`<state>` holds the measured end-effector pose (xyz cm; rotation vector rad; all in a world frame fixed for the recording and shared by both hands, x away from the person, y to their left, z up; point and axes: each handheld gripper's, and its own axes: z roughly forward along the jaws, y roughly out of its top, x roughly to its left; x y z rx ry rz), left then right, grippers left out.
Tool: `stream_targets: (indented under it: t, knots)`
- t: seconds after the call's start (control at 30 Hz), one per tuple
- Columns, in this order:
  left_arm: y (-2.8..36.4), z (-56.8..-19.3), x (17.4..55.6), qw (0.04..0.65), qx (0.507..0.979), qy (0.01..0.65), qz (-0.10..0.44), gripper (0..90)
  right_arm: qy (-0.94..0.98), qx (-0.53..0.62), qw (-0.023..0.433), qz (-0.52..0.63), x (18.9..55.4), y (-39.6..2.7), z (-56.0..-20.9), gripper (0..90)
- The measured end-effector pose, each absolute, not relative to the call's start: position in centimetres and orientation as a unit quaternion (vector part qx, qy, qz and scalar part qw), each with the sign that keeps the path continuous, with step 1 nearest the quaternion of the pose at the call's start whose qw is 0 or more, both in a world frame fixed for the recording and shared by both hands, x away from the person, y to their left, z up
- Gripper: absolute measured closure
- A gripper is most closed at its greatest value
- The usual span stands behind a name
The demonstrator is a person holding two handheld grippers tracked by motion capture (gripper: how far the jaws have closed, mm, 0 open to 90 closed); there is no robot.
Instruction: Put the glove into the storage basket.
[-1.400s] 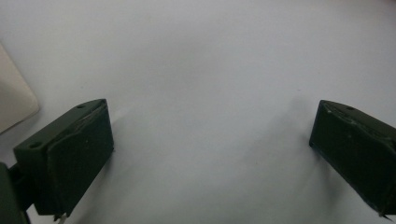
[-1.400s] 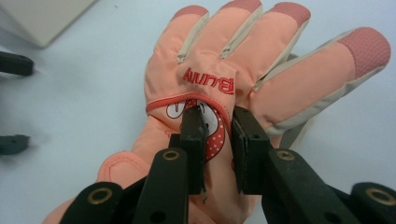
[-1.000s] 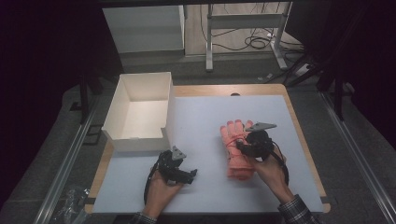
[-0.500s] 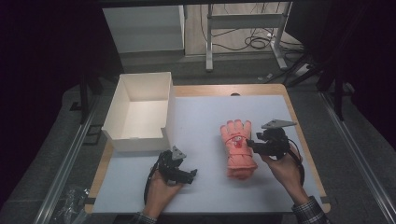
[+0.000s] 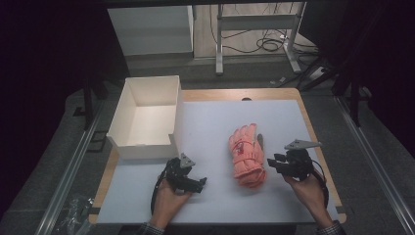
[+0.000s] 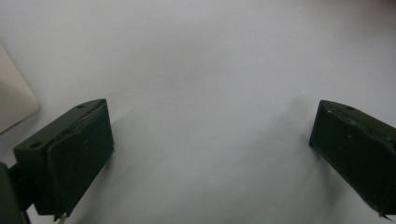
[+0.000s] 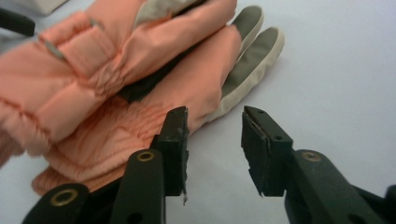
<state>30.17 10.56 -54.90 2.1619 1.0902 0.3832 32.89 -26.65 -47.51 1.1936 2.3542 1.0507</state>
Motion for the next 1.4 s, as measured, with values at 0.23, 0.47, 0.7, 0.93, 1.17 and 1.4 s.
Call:
stream_targets:
  t: [0.23,0.47,0.7,0.93,1.17,1.4]
  knots:
    - [10.6,-54.9,30.2,0.339,0.83,0.419,0.147,0.0,0.827,0.41,0.132,0.362,31.8,-27.0,-48.9,68.7]
    - [10.6,-54.9,30.2,0.338,0.83,0.419,0.146,0.0,0.833,0.405,0.117,0.358,30.8,-26.8,-50.2,70.1]
    - [10.6,-54.9,30.2,0.338,0.83,0.419,0.146,0.0,0.837,0.403,0.114,0.353,30.9,-26.2,-50.8,70.2]
    - [10.6,-54.9,30.2,0.337,0.83,0.419,0.146,0.0,0.82,0.401,0.131,0.387,32.2,-26.5,-47.5,69.2]
    - [10.6,-54.9,30.2,0.339,0.83,0.419,0.147,0.0,0.811,0.38,0.133,0.425,35.1,-22.8,-43.4,51.2]
    - [10.6,-54.9,30.2,0.339,0.83,0.419,0.147,0.0,0.836,0.401,0.117,0.357,36.8,-19.3,-46.0,62.3]
